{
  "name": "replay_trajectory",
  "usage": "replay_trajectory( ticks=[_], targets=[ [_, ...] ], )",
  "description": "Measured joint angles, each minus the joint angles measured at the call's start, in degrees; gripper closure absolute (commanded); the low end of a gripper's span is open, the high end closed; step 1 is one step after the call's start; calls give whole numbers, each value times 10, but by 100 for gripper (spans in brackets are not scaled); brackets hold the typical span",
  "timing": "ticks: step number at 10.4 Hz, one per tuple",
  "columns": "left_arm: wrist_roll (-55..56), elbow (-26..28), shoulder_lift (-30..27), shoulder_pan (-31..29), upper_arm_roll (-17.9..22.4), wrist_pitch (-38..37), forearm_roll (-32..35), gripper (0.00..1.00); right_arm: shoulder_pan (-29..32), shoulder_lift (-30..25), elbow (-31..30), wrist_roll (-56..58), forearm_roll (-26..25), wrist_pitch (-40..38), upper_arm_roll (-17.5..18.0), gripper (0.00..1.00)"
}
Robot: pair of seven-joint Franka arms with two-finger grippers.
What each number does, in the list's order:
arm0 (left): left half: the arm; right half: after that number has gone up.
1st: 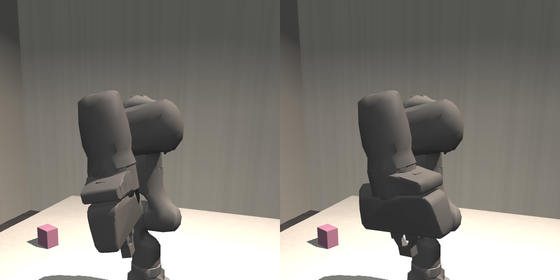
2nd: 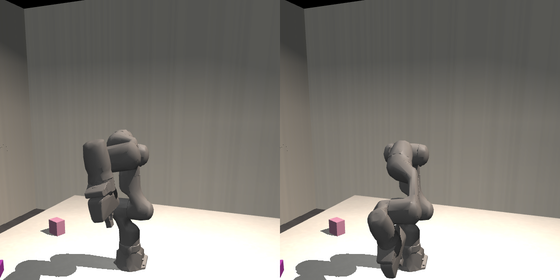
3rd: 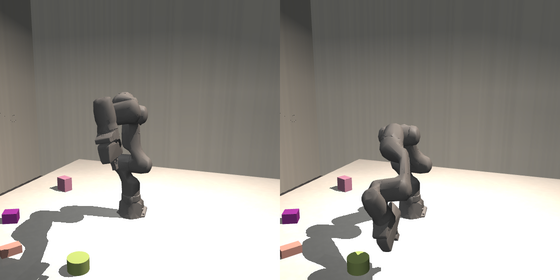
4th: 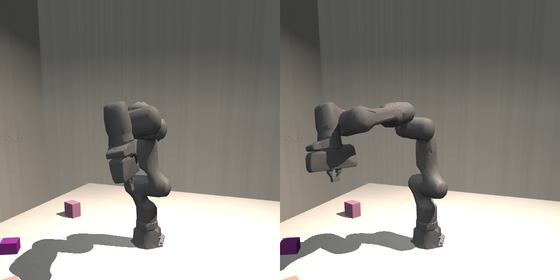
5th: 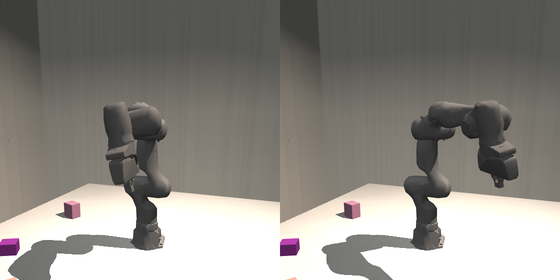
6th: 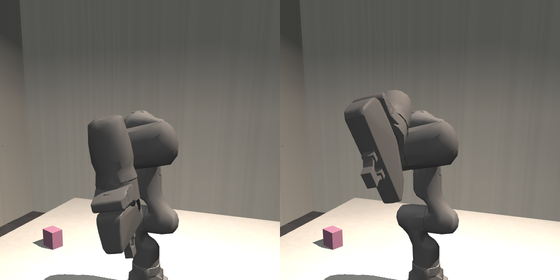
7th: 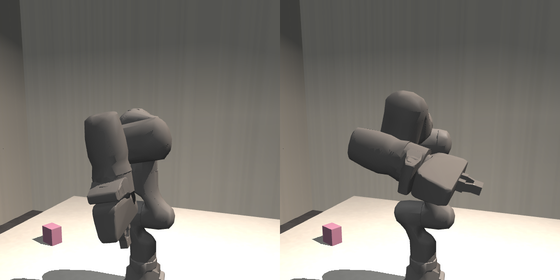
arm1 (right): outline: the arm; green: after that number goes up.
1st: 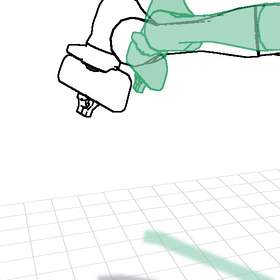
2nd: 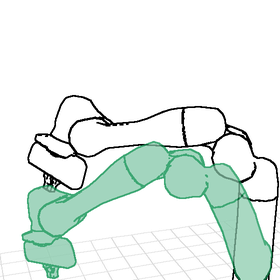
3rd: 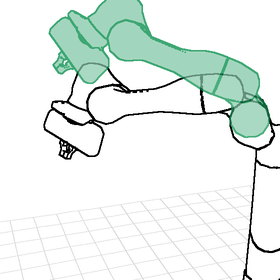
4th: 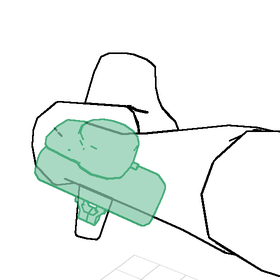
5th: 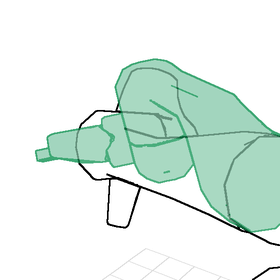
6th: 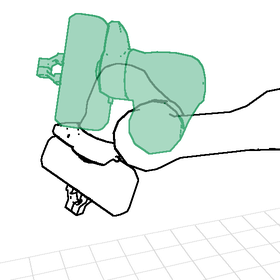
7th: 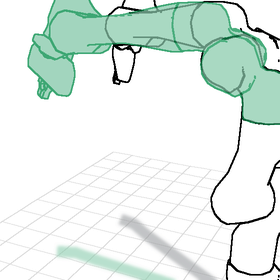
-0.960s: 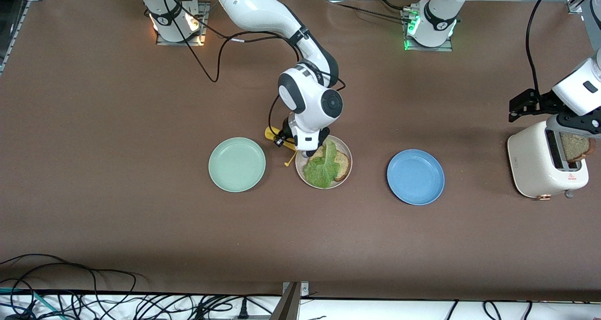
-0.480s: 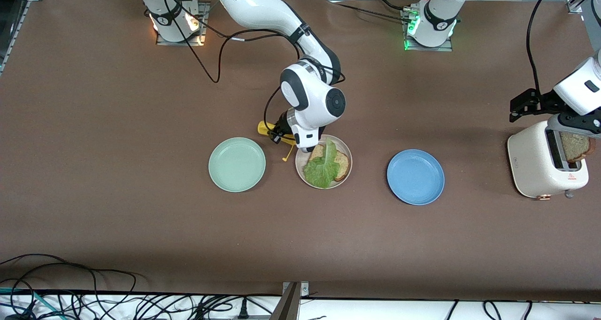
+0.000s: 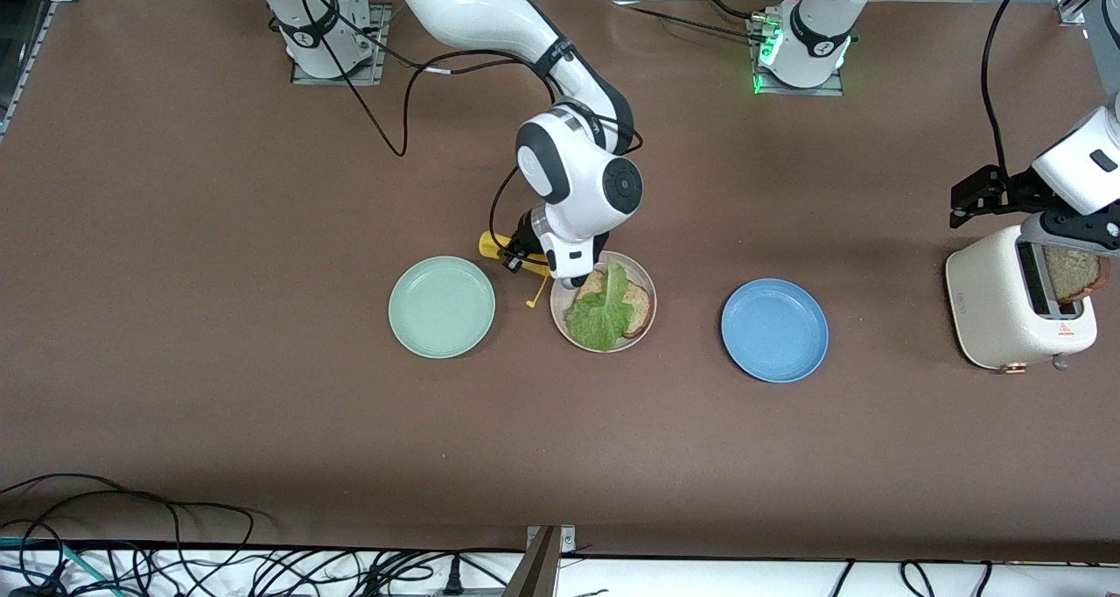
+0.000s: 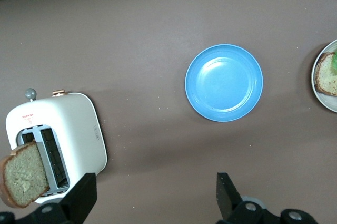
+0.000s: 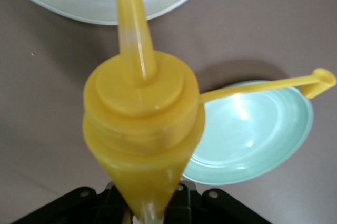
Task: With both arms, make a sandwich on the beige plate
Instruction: 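Carry the mustard bottle back past the pale green plate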
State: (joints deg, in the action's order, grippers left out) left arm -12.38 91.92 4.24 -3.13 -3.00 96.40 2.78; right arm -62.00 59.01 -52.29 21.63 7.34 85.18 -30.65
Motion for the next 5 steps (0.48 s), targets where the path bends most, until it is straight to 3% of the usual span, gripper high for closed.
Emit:
replay_trajectory(
  ticks=[5],
  targets=[
    [0,0,0,0,0,0,0,0,87,-86,-8,14,69,-1,1,78]
  ],
)
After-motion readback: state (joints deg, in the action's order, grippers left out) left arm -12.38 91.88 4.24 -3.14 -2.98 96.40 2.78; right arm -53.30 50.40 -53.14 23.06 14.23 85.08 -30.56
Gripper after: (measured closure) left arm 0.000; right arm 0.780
